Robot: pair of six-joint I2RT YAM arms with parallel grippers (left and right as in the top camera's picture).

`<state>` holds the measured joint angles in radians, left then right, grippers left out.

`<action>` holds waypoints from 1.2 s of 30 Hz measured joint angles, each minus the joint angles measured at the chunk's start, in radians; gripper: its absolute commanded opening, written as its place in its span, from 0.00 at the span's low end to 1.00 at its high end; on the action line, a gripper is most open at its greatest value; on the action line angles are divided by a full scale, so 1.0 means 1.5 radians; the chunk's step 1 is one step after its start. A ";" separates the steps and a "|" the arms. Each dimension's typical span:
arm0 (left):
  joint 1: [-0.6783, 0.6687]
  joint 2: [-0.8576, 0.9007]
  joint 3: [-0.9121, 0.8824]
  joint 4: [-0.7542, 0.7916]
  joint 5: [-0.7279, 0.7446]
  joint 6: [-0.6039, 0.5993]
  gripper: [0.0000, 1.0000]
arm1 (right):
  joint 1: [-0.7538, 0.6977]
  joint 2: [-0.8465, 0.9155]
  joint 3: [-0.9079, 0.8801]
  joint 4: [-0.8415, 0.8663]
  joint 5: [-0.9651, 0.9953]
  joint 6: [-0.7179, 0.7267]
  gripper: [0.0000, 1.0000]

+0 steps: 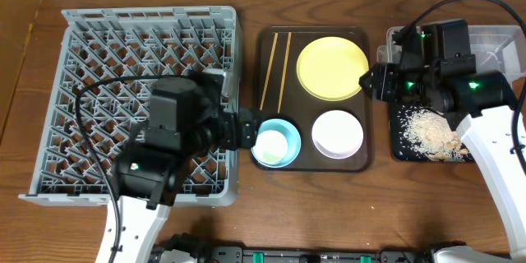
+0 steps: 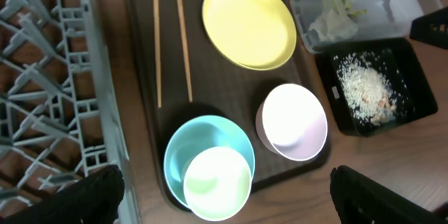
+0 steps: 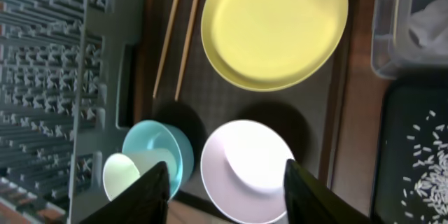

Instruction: Sort waste into correct bins and load items into the dishwasher

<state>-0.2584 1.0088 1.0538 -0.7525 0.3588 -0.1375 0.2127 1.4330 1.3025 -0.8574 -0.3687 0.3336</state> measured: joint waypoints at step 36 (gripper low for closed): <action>-0.020 -0.201 0.023 -0.194 -0.321 -0.241 0.96 | 0.397 0.286 0.004 0.079 0.187 -0.020 0.01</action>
<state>-0.2890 0.7071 1.0882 -1.0435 -0.1234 -0.4988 0.8085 1.8618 1.3079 -0.7387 -0.0883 0.3038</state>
